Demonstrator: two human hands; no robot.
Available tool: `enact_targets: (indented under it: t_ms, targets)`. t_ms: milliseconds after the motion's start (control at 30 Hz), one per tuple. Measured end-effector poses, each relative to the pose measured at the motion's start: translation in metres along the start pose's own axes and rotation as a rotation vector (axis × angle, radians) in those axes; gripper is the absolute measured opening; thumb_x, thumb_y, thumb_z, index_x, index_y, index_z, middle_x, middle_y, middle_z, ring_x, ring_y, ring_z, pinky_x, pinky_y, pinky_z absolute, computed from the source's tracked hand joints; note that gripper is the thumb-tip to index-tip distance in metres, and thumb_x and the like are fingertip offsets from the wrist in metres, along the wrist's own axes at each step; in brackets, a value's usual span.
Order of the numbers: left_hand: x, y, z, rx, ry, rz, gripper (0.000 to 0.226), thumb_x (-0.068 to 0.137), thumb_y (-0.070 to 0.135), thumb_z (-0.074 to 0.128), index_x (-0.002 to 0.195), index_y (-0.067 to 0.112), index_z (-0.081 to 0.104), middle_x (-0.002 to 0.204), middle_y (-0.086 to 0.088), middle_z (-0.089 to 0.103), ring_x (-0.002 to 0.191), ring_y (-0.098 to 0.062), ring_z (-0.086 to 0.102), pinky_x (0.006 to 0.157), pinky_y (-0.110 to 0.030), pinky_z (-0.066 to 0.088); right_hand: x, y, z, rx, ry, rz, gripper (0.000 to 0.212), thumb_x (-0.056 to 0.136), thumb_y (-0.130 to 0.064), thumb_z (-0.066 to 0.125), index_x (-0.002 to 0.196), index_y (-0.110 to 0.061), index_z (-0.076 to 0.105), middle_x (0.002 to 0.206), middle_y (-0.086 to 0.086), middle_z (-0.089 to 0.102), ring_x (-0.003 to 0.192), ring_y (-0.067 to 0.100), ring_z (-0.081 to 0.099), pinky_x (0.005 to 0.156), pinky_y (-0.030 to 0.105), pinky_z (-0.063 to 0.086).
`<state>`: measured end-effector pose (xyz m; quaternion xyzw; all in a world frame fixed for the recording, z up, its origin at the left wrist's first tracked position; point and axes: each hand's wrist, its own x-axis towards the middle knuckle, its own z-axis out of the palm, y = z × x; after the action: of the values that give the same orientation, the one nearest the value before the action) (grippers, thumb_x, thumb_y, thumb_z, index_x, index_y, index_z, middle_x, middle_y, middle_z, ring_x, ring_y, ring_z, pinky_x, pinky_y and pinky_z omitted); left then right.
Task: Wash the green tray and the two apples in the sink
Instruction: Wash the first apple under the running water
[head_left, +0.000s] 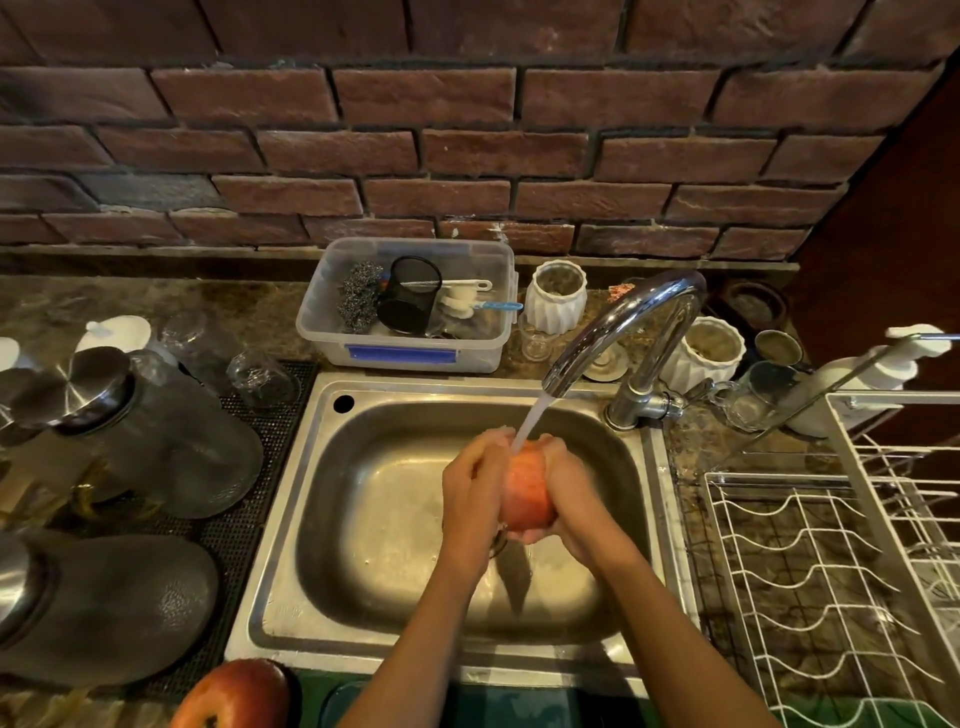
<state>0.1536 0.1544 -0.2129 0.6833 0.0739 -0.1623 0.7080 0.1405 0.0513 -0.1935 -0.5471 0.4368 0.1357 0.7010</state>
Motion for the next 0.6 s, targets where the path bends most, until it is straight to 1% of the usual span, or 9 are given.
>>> enact_targets:
  t_ms: [67, 133, 200, 267, 367, 400, 467, 533, 600]
  targets:
    - [0.004, 0.000, 0.005, -0.054, 0.092, -0.026, 0.017, 0.094, 0.039, 0.061, 0.098, 0.050, 0.074, 0.096, 0.025, 0.071, 0.092, -0.006, 0.070, 0.065, -0.021, 0.059, -0.001, 0.004, 0.000, 0.040, -0.034, -0.048, 0.032, 0.100, -0.050, 0.044, 0.123, -0.030, 0.053, 0.120, 0.010, 0.058, 0.104, 0.033, 0.063, 0.081, 0.053, 0.061]
    - [0.006, 0.002, 0.009, -0.112, 0.170, -0.112, 0.013, 0.090, 0.039, 0.065, 0.092, 0.046, 0.076, 0.090, 0.020, 0.072, 0.092, -0.017, 0.071, 0.066, -0.029, 0.060, -0.002, 0.010, -0.001, -0.015, -0.072, -0.180, 0.020, 0.101, -0.046, 0.043, 0.117, -0.042, 0.055, 0.125, 0.002, 0.056, 0.111, 0.025, 0.060, 0.088, 0.054, 0.059]
    - [0.007, 0.003, 0.012, -0.186, 0.241, -0.210, 0.012, 0.083, 0.045, 0.069, 0.092, 0.044, 0.075, 0.095, 0.011, 0.072, 0.093, -0.022, 0.069, 0.067, -0.035, 0.062, -0.004, 0.013, -0.002, -0.123, -0.127, -0.294, 0.019, 0.103, -0.045, 0.042, 0.119, -0.047, 0.052, 0.125, -0.006, 0.053, 0.109, 0.018, 0.058, 0.087, 0.050, 0.060]
    - [0.007, 0.003, 0.013, -0.268, 0.300, -0.274, 0.021, 0.078, 0.047, 0.071, 0.097, 0.038, 0.074, 0.104, 0.000, 0.070, 0.094, -0.026, 0.069, 0.069, -0.042, 0.063, -0.005, 0.012, -0.001, -0.167, -0.151, -0.327, 0.030, 0.101, -0.050, 0.044, 0.130, -0.044, 0.047, 0.127, -0.009, 0.052, 0.109, 0.014, 0.058, 0.088, 0.044, 0.060]
    - [0.008, 0.004, 0.015, -0.365, 0.363, -0.313, 0.019, 0.083, 0.032, 0.069, 0.099, 0.023, 0.076, 0.102, -0.012, 0.072, 0.092, -0.031, 0.071, 0.060, -0.035, 0.060, -0.005, 0.013, 0.001, -0.135, -0.195, -0.403, 0.033, 0.092, -0.058, 0.054, 0.123, -0.049, 0.047, 0.121, -0.014, 0.059, 0.108, 0.008, 0.063, 0.092, 0.034, 0.059]
    - [0.009, 0.005, 0.014, -0.404, 0.365, -0.326, 0.015, 0.084, 0.024, 0.068, 0.094, 0.020, 0.077, 0.097, -0.014, 0.074, 0.089, -0.031, 0.073, 0.058, -0.034, 0.059, -0.006, 0.015, 0.002, -0.140, -0.203, -0.447, 0.032, 0.092, -0.056, 0.058, 0.121, -0.048, 0.047, 0.119, -0.016, 0.060, 0.108, 0.007, 0.064, 0.092, 0.031, 0.058]
    - [0.010, 0.007, 0.012, -0.471, 0.343, -0.346, 0.014, 0.085, 0.017, 0.064, 0.085, 0.016, 0.078, 0.089, -0.015, 0.077, 0.081, -0.029, 0.076, 0.058, -0.032, 0.059, -0.006, 0.021, 0.005, -0.162, -0.194, -0.521, 0.033, 0.095, -0.042, 0.061, 0.125, -0.036, 0.049, 0.117, -0.012, 0.063, 0.107, 0.007, 0.066, 0.089, 0.026, 0.058]
    - [0.008, 0.006, 0.010, -0.399, 0.288, -0.323, 0.016, 0.086, 0.025, 0.064, 0.091, 0.018, 0.077, 0.093, -0.013, 0.076, 0.085, -0.028, 0.076, 0.060, -0.031, 0.059, -0.005, 0.026, 0.008, -0.132, -0.153, -0.559, 0.031, 0.097, -0.034, 0.060, 0.126, -0.028, 0.051, 0.115, -0.008, 0.065, 0.104, 0.007, 0.068, 0.085, 0.025, 0.058]
    - [0.004, 0.005, 0.008, -0.252, 0.221, -0.270, 0.028, 0.084, 0.044, 0.063, 0.103, 0.027, 0.074, 0.102, -0.007, 0.073, 0.094, -0.027, 0.073, 0.066, -0.035, 0.061, -0.003, 0.026, 0.010, -0.123, -0.088, -0.537, 0.027, 0.097, -0.037, 0.057, 0.123, -0.032, 0.052, 0.116, -0.009, 0.064, 0.102, 0.006, 0.067, 0.083, 0.026, 0.059]
